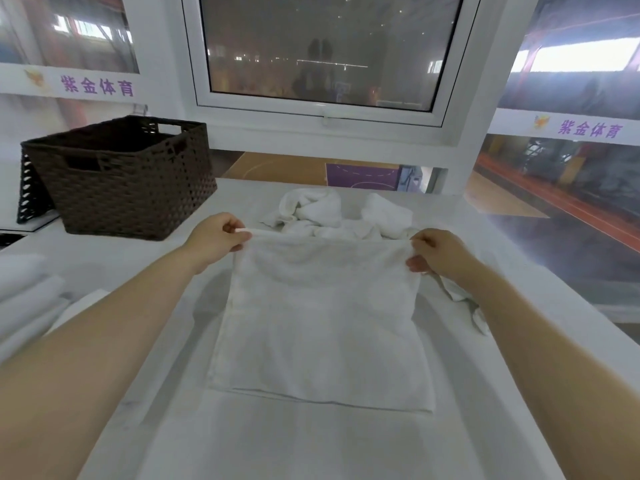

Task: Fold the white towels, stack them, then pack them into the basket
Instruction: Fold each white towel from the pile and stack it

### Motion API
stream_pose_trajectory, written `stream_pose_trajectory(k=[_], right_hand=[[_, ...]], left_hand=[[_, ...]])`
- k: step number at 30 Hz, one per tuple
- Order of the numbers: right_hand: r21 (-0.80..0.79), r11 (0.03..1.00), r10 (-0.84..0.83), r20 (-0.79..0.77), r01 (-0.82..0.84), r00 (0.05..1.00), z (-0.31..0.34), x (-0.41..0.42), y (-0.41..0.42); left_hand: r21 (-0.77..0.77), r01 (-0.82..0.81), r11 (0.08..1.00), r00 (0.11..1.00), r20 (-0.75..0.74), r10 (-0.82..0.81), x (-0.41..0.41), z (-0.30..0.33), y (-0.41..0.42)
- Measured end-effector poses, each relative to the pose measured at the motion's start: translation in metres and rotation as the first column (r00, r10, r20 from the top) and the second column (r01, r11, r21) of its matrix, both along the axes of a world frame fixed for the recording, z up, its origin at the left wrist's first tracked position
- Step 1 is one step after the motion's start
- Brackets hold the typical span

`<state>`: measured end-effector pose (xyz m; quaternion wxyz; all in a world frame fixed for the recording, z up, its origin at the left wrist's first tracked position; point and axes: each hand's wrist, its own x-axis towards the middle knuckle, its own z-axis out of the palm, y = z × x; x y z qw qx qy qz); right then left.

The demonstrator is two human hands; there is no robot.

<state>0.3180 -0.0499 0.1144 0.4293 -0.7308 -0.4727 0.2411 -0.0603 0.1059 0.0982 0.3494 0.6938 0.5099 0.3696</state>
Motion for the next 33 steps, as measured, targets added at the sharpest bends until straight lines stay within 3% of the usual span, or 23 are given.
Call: stream_pose_trajectory(k=[6, 10, 13, 16, 21, 23, 29, 33], right_hand=[[0.065, 0.998, 0.012, -0.016, -0.011, 1.0, -0.02, -0.003, -0.025], [0.092, 0.996, 0.014, -0.067, -0.007, 0.998, -0.042, -0.014, -0.055], [0.135, 0.99, -0.026, -0.108, 0.041, 0.994, -0.056, -0.02, -0.068], [0.168, 0.985, -0.01, -0.208, 0.046, 0.978, -0.065, -0.028, -0.077], [0.219, 0.972, 0.016, -0.41, 0.082, 0.912, -0.081, -0.049, -0.106], [0.202, 0.974, 0.003, -0.47, 0.104, 0.883, -0.094, -0.057, -0.12], [0.137, 0.988, -0.006, -0.439, 0.074, 0.898, -0.121, -0.066, -0.145], [0.168, 0.984, 0.012, -0.376, 0.056, 0.926, -0.125, -0.063, -0.149]], left_hand=[[0.044, 0.011, 0.999, 1.0, -0.024, -0.009, -0.013, -0.014, -0.025], [0.187, 0.047, 0.981, 0.958, -0.287, 0.009, -0.027, -0.028, -0.065], [0.142, 0.099, 0.985, 0.927, -0.374, -0.04, -0.031, -0.04, -0.087], [-0.015, 0.044, 0.999, 0.956, -0.288, -0.047, -0.028, -0.058, -0.103], [-0.199, -0.006, 0.98, 0.993, 0.113, 0.029, -0.027, -0.082, -0.13], [-0.208, -0.001, 0.978, 0.981, 0.188, 0.041, -0.028, -0.093, -0.141], [-0.155, 0.075, 0.985, 0.972, 0.233, -0.037, -0.036, -0.116, -0.154], [-0.06, 0.169, 0.984, 0.979, 0.124, -0.16, -0.049, -0.114, -0.157]])
